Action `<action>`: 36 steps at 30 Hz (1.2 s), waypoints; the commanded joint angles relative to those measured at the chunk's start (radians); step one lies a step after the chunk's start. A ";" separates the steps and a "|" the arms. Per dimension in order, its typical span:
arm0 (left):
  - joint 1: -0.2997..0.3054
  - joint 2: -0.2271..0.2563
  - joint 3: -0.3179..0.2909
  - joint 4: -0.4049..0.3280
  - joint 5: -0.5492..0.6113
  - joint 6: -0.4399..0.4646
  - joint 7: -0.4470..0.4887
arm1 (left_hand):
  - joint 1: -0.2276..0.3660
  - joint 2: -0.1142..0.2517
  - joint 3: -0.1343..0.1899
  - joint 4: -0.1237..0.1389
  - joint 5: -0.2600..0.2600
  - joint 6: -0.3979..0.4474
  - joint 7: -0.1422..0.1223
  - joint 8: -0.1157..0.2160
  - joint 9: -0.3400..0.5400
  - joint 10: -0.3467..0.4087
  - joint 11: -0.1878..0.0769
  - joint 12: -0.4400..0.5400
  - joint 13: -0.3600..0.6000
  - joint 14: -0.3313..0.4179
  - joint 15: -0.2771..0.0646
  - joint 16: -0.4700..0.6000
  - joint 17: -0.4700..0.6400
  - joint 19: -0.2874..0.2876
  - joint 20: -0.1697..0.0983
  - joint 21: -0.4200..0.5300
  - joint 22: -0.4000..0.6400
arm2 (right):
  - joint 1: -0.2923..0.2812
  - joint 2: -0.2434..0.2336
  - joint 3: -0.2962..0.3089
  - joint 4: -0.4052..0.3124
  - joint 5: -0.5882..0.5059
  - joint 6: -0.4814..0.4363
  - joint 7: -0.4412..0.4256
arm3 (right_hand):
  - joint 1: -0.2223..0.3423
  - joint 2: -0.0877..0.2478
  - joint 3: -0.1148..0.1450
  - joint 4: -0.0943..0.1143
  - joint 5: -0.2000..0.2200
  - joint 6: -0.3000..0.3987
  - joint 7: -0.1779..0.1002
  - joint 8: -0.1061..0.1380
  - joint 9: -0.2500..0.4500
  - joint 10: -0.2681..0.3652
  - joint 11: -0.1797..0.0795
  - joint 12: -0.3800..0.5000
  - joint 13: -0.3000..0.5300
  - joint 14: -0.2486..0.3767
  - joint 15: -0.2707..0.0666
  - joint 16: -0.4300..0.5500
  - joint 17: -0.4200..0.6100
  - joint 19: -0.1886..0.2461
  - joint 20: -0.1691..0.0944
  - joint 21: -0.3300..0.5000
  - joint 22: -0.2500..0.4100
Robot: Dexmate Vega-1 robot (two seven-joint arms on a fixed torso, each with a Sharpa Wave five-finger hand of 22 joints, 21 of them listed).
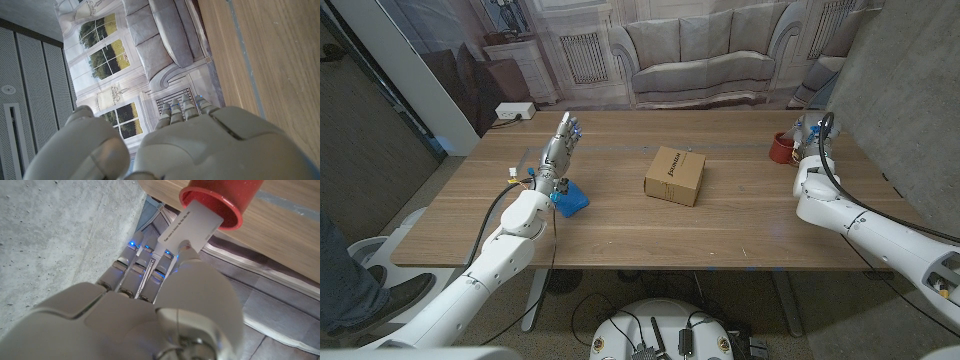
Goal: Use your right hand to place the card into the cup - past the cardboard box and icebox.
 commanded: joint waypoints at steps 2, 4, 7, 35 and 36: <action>0.011 0.002 -0.006 -0.007 0.000 -0.006 0.005 | 0.003 0.007 -0.005 0.001 -0.002 0.005 0.001 -0.002 0.002 0.000 -0.001 0.002 0.005 -0.009 -0.001 -0.001 0.003 -0.004 -0.001 -0.004 0.004 | 0.009 -0.007 -0.015 -0.009 -0.005 -0.019 0.032 | -0.002 -0.018 -0.011 -0.003 0.009 -0.027 0.000 -0.013 0.002 -0.023 0.003 0.001 0.003 -0.022 -0.117 -0.003 0.003 -0.013 -0.129 -0.009 -0.001; 0.011 0.001 -0.006 -0.006 -0.001 -0.007 0.004 | 0.003 0.007 -0.005 0.001 -0.002 0.005 0.001 -0.002 0.002 0.000 -0.003 0.002 0.005 -0.009 0.000 -0.001 0.003 -0.004 -0.001 -0.004 0.004 | 0.010 -0.009 -0.016 -0.014 -0.006 -0.025 0.038 | -0.006 -0.023 -0.016 -0.002 0.011 -0.035 0.000 -0.015 0.003 -0.031 0.003 0.000 0.003 -0.027 -0.115 -0.003 0.004 -0.018 -0.124 -0.012 -0.001; 0.010 -0.001 -0.005 -0.005 0.000 -0.009 0.003 | 0.003 0.008 -0.006 0.001 -0.002 0.005 0.001 -0.002 0.002 0.000 -0.002 0.002 0.005 -0.010 -0.001 -0.001 0.003 -0.004 -0.001 -0.004 0.004 | 0.010 -0.015 -0.017 -0.023 -0.009 -0.029 0.046 | -0.019 -0.032 -0.026 0.002 0.014 -0.055 0.001 -0.023 0.003 -0.052 0.003 -0.005 0.002 -0.042 -0.112 -0.006 0.003 -0.025 -0.113 -0.017 -0.001; 0.001 -0.004 0.005 -0.006 0.005 -0.009 -0.005 | 0.005 0.010 -0.010 0.001 -0.003 0.005 0.002 -0.003 0.002 -0.001 0.000 0.002 0.005 -0.010 -0.002 -0.001 0.003 -0.005 0.000 -0.004 0.004 | -0.083 -0.073 0.086 -0.173 0.032 0.019 -0.007 | -0.193 -0.038 -0.098 0.094 0.019 -0.106 0.002 -0.030 0.006 -0.105 0.008 0.007 0.004 -0.082 -0.105 0.003 0.010 -0.031 -0.083 -0.038 -0.004; 0.002 -0.004 0.005 -0.007 0.005 -0.008 -0.005 | 0.005 0.010 -0.011 0.002 -0.004 0.005 0.002 -0.003 0.002 0.000 0.001 0.002 0.005 -0.011 -0.002 -0.001 0.003 -0.006 0.000 -0.004 0.004 | -0.085 -0.071 0.090 -0.176 0.032 0.018 -0.011 | -0.194 -0.038 -0.098 0.094 0.019 -0.106 0.002 -0.030 0.006 -0.105 0.008 0.007 0.004 -0.082 -0.105 0.003 0.010 -0.031 -0.082 -0.038 -0.004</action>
